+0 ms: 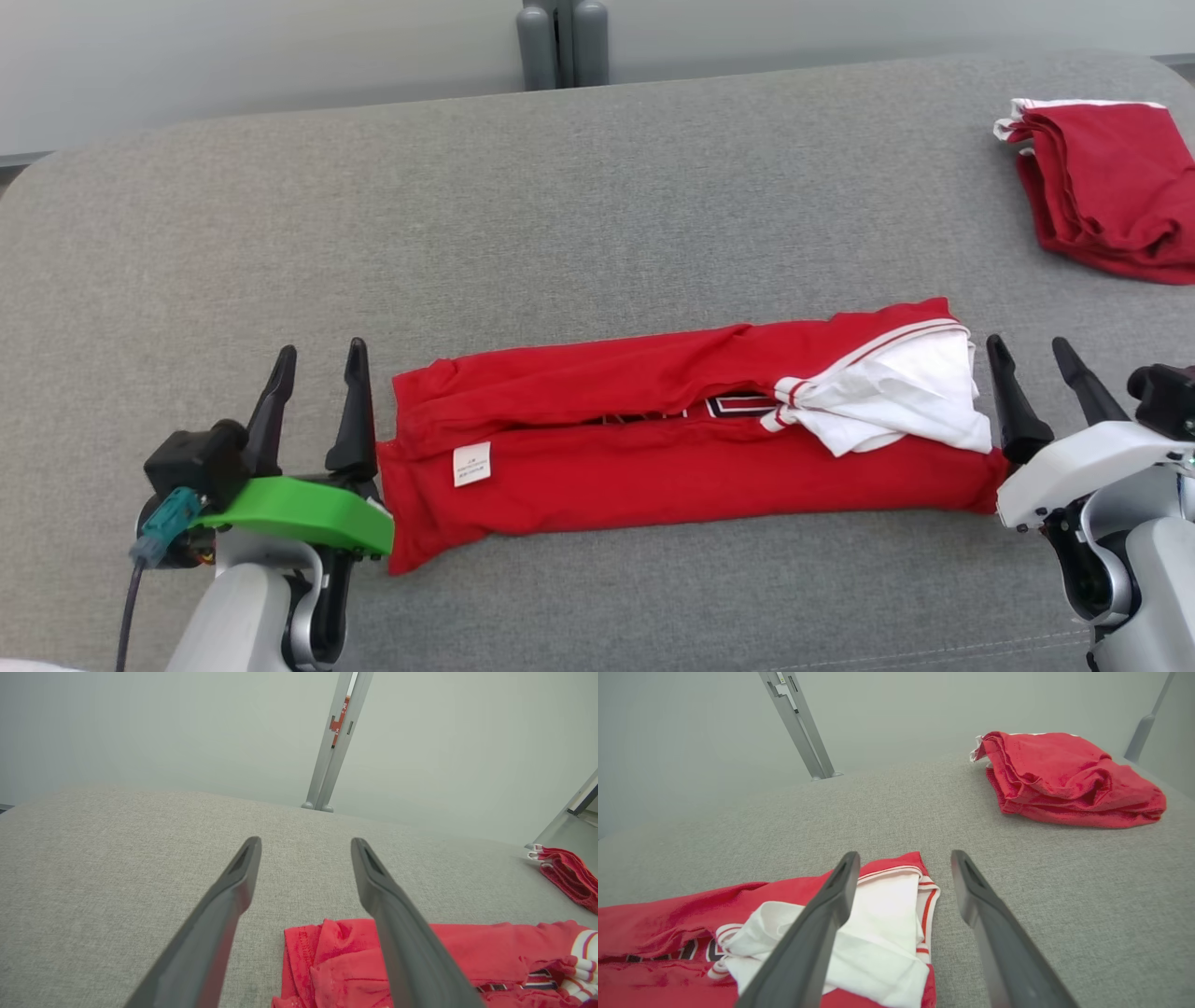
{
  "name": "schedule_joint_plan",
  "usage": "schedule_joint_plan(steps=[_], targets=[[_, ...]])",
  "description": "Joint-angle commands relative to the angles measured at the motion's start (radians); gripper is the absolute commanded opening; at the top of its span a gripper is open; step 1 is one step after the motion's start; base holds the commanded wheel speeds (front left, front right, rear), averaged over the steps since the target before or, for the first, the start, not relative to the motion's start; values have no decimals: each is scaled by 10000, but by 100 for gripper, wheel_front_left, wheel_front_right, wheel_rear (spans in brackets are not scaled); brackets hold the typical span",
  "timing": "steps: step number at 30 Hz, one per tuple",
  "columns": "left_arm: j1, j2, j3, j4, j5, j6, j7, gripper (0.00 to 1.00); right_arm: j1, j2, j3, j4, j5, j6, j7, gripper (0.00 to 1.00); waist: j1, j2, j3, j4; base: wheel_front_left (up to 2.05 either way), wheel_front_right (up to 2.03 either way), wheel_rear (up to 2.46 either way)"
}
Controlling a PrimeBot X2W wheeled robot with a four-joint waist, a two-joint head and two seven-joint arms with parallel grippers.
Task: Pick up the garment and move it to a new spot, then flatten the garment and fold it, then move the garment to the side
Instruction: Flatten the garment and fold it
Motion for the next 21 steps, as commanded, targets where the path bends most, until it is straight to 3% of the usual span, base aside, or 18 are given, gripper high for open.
schedule_joint_plan(steps=[1,9,19,20,21], targets=[[293,-38,248,-172,295,0,-26,100,-190,-22,-14,337,-148,1,166,100,1,0,5,133,0,0,0],[1061,-524,1619,-775,1393,-314,-28,100,-966,25,209,2280,-285,1,445,100,1,0,174,486,0,0,0],[1334,-977,2330,-796,2399,-744,-26,100,-1525,101,603,4441,-133,1,669,100,1,0,276,792,0,0,0],[1352,-1011,2374,-792,2445,-755,-26,100,-1533,136,686,4531,-55,1,690,92,1,0,275,790,0,0,0],[1368,-1052,2424,-783,2517,-796,-26,100,-1538,196,803,4625,47,3,760,54,1,0,271,783,0,0,0]])
